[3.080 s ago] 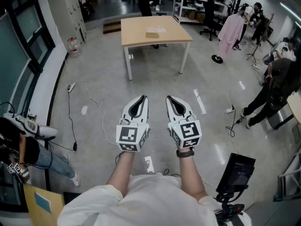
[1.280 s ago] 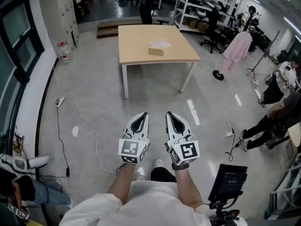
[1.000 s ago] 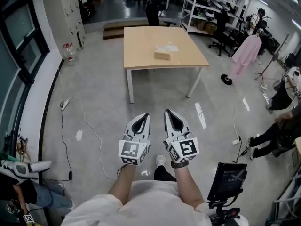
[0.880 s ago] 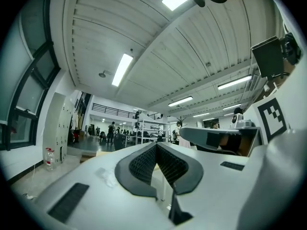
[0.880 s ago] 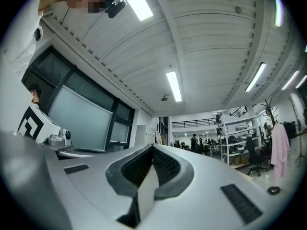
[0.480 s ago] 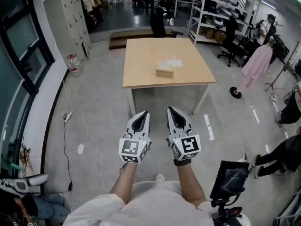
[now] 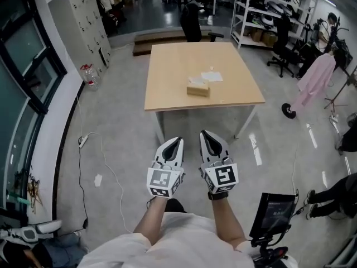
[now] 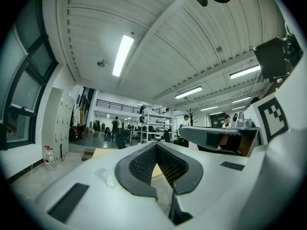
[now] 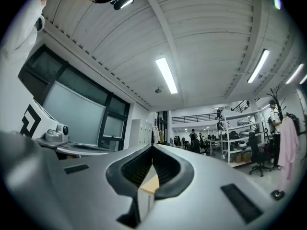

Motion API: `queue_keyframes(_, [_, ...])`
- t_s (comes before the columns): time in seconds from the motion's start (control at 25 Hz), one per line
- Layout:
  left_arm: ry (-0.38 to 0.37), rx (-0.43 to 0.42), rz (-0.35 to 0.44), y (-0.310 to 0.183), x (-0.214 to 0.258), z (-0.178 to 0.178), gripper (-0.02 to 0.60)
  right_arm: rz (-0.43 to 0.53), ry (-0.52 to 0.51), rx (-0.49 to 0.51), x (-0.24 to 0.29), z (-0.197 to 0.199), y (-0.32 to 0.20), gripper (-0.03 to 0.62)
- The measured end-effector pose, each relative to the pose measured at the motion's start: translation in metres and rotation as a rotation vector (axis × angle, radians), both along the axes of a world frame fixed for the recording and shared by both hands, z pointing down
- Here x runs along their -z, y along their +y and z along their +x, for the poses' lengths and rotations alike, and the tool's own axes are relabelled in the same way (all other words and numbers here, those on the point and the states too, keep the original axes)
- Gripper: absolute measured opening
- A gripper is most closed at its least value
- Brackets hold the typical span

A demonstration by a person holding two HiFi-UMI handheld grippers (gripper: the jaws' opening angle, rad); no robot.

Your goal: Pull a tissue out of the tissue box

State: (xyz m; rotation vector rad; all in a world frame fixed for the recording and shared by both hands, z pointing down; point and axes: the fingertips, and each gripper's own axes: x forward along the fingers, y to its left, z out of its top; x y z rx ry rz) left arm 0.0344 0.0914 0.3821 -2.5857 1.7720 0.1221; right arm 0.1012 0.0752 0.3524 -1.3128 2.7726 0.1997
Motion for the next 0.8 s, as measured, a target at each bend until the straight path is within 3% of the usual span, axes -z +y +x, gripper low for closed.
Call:
queue_keyframes(0.24, [0.038,-0.018,-0.049,-0.084,-0.024,-0.02,0.0,-0.073,0.035,0.013,-0.033,-0.028,-0.072,0.005])
queue_keyframes(0.6, [0.064,-0.074,-0.011,-0.256,-0.001,-0.071,0.0,-0.089,0.067,-0.052,-0.028,-0.067,-0.23,0.005])
queue_keyframes(0.8, [0.064,-0.118,-0.027,-0.326,-0.006,-0.098,0.0,-0.117,0.072,-0.101,-0.036,-0.088,-0.304,0.005])
